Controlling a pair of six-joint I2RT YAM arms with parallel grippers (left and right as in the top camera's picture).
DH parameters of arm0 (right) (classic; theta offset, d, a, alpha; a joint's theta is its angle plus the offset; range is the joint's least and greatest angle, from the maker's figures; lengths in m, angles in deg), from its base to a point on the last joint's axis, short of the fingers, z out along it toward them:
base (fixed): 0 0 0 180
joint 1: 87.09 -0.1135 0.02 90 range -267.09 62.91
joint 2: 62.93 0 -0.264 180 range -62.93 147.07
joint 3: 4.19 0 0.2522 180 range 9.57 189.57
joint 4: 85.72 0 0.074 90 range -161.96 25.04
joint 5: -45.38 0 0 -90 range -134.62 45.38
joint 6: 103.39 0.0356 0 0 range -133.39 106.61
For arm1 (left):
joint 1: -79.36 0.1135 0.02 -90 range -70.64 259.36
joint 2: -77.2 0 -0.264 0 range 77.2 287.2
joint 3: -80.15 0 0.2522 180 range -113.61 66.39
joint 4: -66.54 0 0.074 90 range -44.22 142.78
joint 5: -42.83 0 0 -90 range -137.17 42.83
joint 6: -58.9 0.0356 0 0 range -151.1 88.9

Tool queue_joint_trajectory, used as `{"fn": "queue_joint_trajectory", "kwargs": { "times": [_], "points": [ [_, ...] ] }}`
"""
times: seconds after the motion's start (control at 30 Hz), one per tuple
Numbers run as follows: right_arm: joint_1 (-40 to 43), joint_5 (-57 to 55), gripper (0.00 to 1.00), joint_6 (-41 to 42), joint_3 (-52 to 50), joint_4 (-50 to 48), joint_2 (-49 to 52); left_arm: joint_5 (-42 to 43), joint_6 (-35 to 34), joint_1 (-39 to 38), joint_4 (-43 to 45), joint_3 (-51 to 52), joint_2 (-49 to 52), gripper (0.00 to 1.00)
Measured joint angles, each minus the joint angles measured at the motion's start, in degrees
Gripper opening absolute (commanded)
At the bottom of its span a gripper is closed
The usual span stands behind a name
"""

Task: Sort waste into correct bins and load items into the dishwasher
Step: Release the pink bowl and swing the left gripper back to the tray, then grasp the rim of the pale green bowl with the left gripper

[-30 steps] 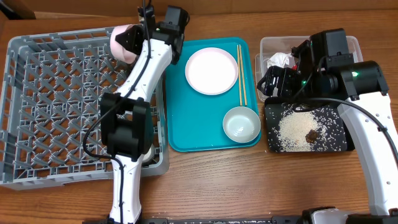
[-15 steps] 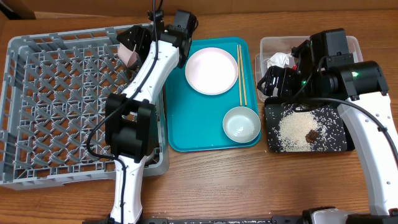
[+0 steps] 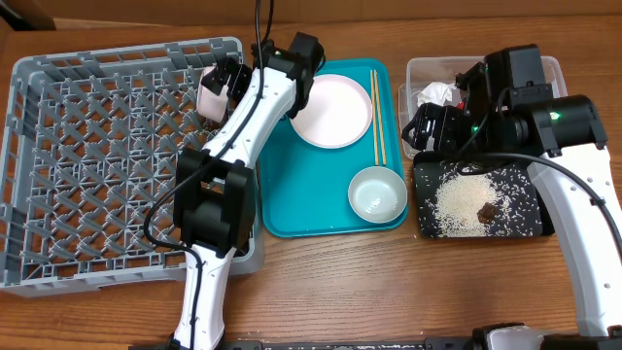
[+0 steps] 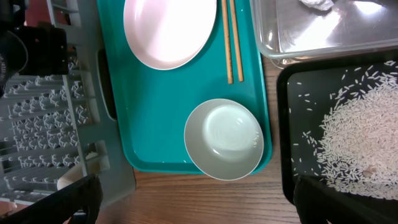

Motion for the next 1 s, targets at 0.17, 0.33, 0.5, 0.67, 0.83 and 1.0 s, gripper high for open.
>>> {"fn": "queue_joint_trajectory", "kwargs": {
  "times": [0.17,0.33,0.5,0.67,0.83,1.0],
  "points": [
    [0.0,0.0,1.00,0.0,0.0,0.0,0.0,6.1,-2.2,0.5,-1.0,0.0,-2.3,1.00],
    [0.0,0.0,1.00,0.0,0.0,0.0,0.0,19.8,-2.6,0.0,-2.9,-1.6,-7.9,1.00],
    [0.0,-0.1,1.00,0.0,0.0,0.0,0.0,41.1,-3.0,-0.1,-2.4,-3.1,-16.7,1.00],
    [0.0,-0.1,1.00,0.0,0.0,0.0,0.0,59.4,-3.0,-0.1,-3.1,-4.1,-20.2,1.00],
    [0.0,-0.1,1.00,0.0,0.0,0.0,0.0,69.0,-5.1,-0.6,-4.5,-3.5,-19.3,0.99],
    [0.0,-0.1,1.00,0.0,0.0,0.0,0.0,72.1,-8.4,-1.9,-4.3,-1.5,-19.3,0.96]
  ]
}}
